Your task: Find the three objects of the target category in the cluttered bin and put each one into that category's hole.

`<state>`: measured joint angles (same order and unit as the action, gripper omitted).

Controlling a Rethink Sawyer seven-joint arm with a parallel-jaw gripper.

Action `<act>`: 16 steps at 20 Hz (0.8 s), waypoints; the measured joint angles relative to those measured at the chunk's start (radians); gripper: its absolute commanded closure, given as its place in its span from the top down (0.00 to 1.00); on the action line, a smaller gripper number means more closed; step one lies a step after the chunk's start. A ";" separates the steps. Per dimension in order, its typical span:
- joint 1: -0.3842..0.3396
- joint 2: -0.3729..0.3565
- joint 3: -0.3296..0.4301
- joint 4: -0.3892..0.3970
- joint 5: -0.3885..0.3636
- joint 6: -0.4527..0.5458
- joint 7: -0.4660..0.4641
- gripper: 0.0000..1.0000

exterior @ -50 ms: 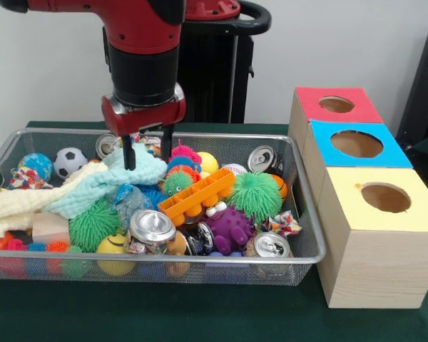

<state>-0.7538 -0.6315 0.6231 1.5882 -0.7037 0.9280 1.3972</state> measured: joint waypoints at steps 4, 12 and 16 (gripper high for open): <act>0.000 0.020 -0.011 0.003 -0.001 -0.070 0.000 1.00; 0.004 0.042 -0.040 0.006 -0.005 -0.167 0.000 1.00; 0.016 0.043 -0.057 0.006 -0.021 -0.192 0.000 1.00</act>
<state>-0.7381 -0.5888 0.5664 1.5937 -0.7242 0.7363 1.3972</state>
